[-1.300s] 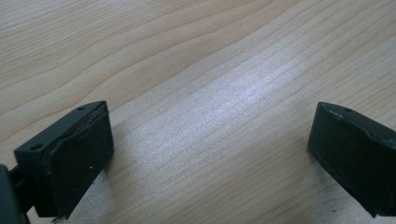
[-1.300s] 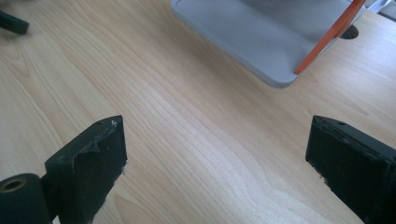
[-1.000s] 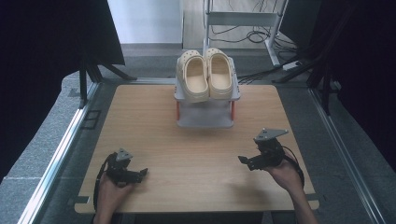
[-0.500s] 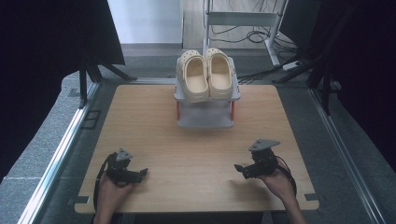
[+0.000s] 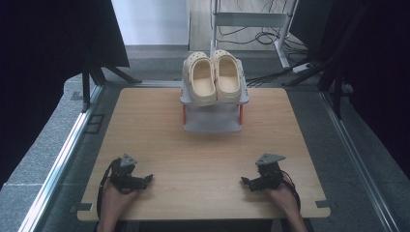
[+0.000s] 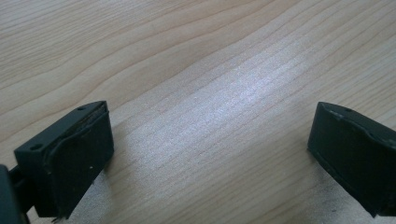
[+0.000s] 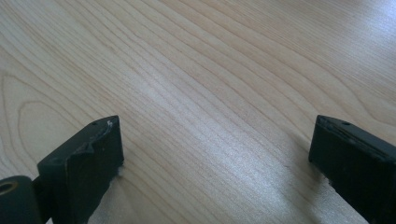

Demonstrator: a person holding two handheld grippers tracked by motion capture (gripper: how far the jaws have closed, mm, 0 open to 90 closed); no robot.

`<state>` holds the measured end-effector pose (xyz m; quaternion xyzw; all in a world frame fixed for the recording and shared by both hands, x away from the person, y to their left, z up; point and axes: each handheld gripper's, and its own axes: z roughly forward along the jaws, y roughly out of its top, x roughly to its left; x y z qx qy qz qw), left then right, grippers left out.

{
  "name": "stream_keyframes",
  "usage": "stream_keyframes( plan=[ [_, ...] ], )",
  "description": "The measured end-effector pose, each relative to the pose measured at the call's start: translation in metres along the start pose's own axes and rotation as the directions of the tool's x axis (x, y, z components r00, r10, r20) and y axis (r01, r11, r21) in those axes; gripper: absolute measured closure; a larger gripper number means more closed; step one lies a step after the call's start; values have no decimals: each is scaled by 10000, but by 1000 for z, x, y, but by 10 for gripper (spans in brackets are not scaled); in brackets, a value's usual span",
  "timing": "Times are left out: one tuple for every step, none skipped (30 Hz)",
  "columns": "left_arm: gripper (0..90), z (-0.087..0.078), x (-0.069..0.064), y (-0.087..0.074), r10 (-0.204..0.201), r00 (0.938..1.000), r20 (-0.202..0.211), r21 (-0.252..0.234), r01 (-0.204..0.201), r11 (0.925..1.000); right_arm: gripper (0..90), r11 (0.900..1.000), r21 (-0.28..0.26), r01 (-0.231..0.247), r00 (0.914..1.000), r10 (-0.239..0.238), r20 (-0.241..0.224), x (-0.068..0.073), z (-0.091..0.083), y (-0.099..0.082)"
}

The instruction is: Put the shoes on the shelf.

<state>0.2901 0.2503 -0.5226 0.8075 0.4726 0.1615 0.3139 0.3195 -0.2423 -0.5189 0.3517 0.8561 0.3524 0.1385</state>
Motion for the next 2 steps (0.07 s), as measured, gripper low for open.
stream_keyframes(
  plan=[
    [1,0,0,0,1,10000,-1,9,-1,10000,20,10000,7,3,10000,-3,27,0,0,0],
    [0,0,0,0,1,10000,-1,9,-1,10000,20,10000,7,3,10000,-3,27,0,0,0]
  ],
)
